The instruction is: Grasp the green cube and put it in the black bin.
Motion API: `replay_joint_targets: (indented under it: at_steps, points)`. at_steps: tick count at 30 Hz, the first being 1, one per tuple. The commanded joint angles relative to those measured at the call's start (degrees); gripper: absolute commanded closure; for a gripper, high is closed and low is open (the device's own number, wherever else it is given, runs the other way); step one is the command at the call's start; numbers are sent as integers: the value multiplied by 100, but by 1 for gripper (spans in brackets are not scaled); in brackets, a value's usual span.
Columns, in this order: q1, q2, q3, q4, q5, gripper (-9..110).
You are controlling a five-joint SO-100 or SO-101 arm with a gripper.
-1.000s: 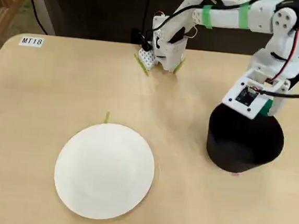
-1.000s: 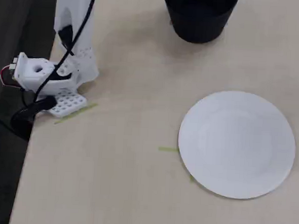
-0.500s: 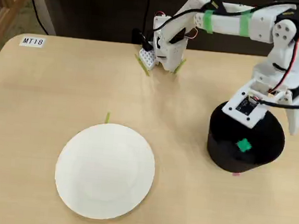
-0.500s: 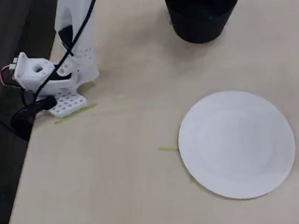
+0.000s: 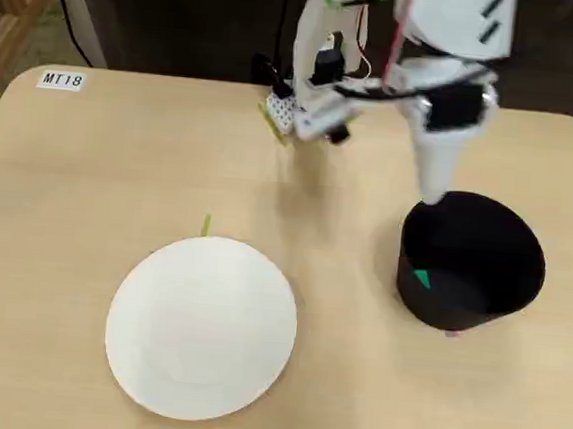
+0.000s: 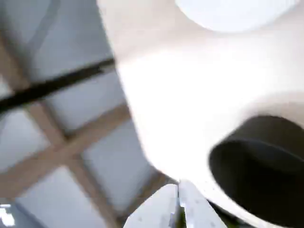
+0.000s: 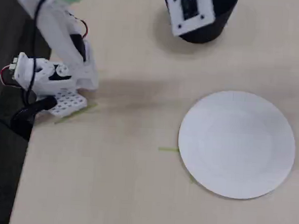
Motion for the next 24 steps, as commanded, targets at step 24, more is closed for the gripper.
replay_joint_targets:
  at_steps: [24]
  points:
    - [571, 7163, 9343, -1485, -870, 102]
